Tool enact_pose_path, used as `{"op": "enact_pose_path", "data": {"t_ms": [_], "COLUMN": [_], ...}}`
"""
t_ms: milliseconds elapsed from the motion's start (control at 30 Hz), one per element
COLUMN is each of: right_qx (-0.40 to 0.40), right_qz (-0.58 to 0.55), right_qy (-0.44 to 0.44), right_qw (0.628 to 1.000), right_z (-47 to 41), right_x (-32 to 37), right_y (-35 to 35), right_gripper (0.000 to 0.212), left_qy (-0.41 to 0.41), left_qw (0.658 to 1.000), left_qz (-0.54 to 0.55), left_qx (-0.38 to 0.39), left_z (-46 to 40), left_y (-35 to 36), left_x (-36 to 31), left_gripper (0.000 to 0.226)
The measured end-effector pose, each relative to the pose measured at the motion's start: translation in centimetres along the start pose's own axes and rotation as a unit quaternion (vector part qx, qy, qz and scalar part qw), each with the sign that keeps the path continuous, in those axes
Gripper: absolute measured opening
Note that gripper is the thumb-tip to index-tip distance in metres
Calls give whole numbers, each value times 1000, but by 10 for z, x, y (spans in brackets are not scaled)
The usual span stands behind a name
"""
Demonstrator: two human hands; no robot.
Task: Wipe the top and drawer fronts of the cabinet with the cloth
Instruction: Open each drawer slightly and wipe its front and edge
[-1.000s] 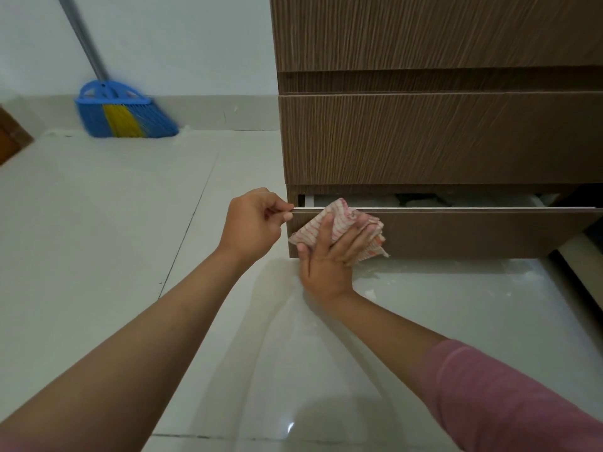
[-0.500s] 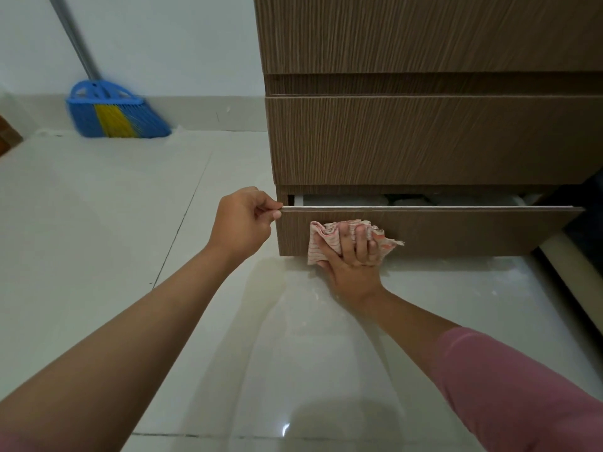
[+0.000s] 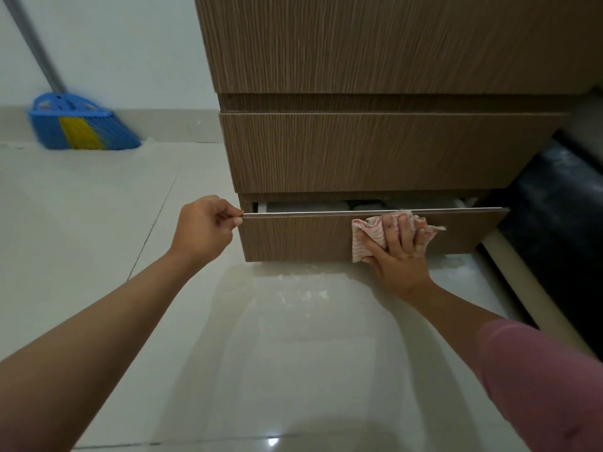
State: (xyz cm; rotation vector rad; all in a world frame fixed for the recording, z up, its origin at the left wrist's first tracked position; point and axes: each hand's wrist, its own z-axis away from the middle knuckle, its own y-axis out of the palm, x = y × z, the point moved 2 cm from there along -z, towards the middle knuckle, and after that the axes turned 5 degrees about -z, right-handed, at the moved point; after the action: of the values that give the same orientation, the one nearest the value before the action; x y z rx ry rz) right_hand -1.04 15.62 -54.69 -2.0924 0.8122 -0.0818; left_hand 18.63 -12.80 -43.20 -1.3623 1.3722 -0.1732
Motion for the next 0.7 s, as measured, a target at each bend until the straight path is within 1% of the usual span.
{"op": "enact_pose_path", "data": {"t_ms": [100,200,333,467,600,700], "right_qx": [33,66,52,4,-11,-16], "right_qz": [-33,-79,-186,-283,-329,-350], "right_qy": [41,130,283,375,425,421], "right_qw": [998,986,939,883,843,837], "right_z": [7,9,-2,-19,-29,-35], "right_x": [-19,-31,-31,-13,-1,5], "right_y": [-7,-12,-23,-33,-32,-31], "right_gripper": [53,59,76,83,79,77], "left_qy": [-4,-9,-2,-5,19,30], "left_qw": [1000,1000,999,997,995,994], "left_qz": [2,11,-10,-9,-28,-36], "left_qx": [-4,-16,-39,-71,-92,-99], "left_z": [1,2,-2,-2,-2,-5], "left_y": [0,2,6,12,15,16], "left_x": [-1,-2,-3,-2,-4,-4], "left_gripper": [9,9,9,10,11,12]}}
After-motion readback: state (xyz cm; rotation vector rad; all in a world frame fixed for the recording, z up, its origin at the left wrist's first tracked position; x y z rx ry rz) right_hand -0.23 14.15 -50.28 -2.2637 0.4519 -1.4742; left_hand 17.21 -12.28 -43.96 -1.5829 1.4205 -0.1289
